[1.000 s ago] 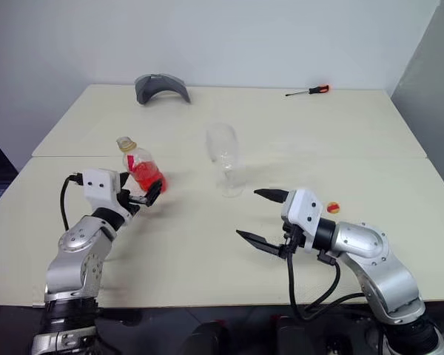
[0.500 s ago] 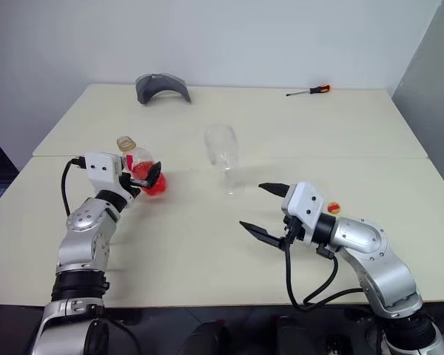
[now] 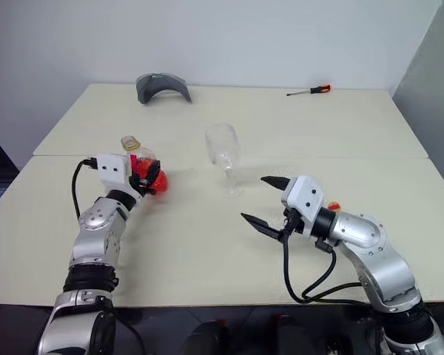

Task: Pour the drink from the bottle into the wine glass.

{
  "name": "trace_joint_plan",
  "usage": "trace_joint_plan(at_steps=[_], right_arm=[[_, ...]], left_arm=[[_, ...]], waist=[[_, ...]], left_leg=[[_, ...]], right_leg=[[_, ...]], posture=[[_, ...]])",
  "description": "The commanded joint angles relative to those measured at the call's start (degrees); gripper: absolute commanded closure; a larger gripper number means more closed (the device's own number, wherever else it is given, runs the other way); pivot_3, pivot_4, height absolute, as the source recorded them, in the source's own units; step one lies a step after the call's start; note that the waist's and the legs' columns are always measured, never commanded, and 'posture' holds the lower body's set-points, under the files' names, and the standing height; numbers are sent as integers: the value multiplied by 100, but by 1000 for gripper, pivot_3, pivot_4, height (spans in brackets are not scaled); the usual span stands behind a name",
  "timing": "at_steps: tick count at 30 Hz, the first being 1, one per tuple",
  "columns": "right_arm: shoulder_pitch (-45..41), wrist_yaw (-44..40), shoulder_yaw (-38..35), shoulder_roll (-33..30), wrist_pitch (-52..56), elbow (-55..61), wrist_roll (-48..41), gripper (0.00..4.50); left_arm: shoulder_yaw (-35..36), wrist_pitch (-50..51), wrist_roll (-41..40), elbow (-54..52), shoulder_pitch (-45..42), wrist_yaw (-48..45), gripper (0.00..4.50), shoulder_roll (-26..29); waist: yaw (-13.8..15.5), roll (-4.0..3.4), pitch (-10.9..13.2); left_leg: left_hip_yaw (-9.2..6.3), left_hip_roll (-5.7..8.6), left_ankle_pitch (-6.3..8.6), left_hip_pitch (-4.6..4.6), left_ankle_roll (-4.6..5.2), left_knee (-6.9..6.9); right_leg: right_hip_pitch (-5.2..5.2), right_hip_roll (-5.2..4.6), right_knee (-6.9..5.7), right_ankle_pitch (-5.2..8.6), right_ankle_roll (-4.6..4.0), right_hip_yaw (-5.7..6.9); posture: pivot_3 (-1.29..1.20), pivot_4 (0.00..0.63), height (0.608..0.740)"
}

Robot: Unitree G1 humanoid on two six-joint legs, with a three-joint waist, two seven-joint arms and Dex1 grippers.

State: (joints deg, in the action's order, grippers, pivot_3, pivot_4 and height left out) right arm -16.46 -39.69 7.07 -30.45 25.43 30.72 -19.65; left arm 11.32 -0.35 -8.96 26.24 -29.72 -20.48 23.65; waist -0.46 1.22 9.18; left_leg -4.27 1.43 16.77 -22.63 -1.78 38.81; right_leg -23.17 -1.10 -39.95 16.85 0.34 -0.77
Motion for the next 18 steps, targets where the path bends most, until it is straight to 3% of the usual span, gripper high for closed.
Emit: trace_joint_plan(at_steps=[1, 7, 18], right_arm=[[-306, 110, -65, 129, 147, 6, -120, 0], [-1099, 536, -243, 599, 607, -455, -223, 0], [-1940, 881, -272, 1077, 668, -1249, -188, 0]], left_arm=[[-255, 157, 269, -196, -557, -88, 2984, 245], [-802, 233, 668, 91, -1739, -533, 3204, 461], [-1578, -1473, 1399, 1277, -2880, -1513, 3224, 915]], waist=[[0, 1, 1], [-7, 8, 5], [-136, 7, 6]], left_leg=[[-1, 0, 0, -1, 0, 0], [-5, 4, -11, -13, -19, 8], [-1, 7, -13, -18, -22, 3]], right_leg=[[0, 0, 0, 0, 0, 2], [-6, 0, 0, -1, 0, 6], [-19, -1, -4, -1, 0, 2]], posture=[[0, 150, 740], [0, 150, 740], [0, 150, 740]])
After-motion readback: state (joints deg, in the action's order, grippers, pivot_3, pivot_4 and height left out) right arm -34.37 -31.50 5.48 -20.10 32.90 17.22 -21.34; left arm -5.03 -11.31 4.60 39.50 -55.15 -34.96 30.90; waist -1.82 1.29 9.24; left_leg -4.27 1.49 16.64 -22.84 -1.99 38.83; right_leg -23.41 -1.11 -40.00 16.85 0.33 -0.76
